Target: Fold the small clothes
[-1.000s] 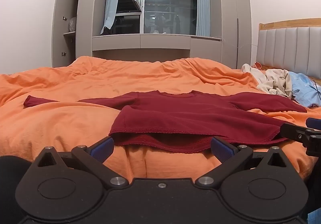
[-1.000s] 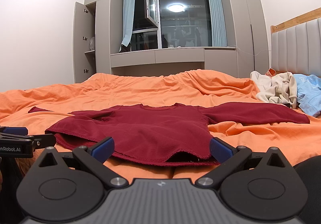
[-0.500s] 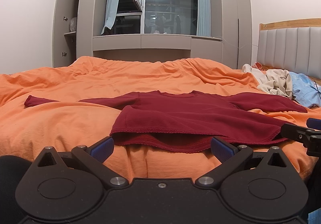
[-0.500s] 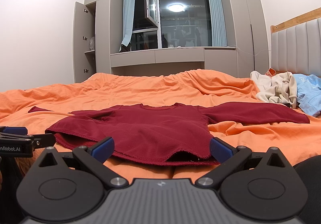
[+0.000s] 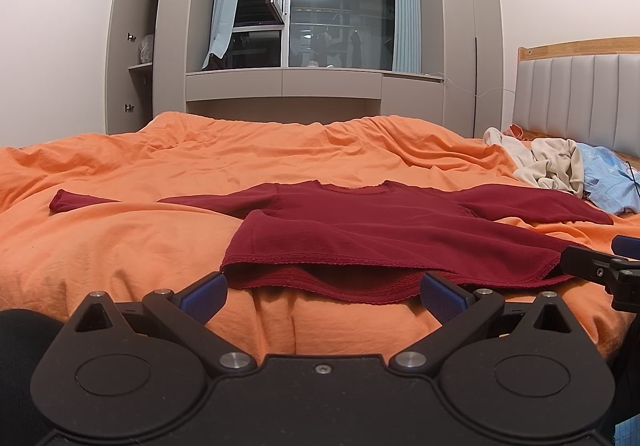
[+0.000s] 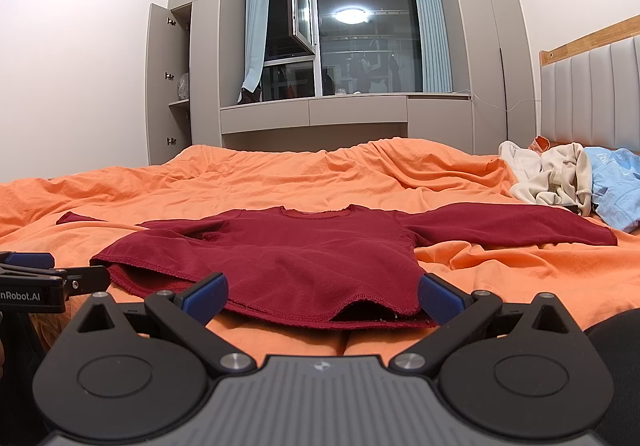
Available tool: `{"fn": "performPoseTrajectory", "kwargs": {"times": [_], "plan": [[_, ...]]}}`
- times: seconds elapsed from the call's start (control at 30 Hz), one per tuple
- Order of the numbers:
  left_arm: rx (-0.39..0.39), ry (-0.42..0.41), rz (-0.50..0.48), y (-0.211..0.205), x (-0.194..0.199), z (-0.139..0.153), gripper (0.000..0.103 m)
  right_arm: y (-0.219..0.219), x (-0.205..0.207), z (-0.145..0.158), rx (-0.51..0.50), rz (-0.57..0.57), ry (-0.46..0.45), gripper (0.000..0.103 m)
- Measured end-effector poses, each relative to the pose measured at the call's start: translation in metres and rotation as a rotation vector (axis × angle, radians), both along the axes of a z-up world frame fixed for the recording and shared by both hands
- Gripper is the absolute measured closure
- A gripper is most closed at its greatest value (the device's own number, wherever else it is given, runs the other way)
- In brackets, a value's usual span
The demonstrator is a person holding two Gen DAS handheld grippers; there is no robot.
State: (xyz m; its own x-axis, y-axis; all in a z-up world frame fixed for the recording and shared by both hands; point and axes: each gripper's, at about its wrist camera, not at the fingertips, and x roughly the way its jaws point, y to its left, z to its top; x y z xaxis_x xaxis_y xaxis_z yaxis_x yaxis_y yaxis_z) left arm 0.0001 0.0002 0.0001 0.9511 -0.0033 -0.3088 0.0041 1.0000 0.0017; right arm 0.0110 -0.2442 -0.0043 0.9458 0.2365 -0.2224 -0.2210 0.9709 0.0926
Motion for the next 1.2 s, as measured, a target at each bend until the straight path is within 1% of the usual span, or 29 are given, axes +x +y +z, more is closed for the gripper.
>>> {"fn": "performPoseTrajectory", "kwargs": {"times": [1.2], "plan": [[0.001, 0.001, 0.000, 0.0000, 0.0000, 0.0000, 0.001, 0.0002, 0.0022, -0.0014, 0.001, 0.007, 0.003, 0.000]]}}
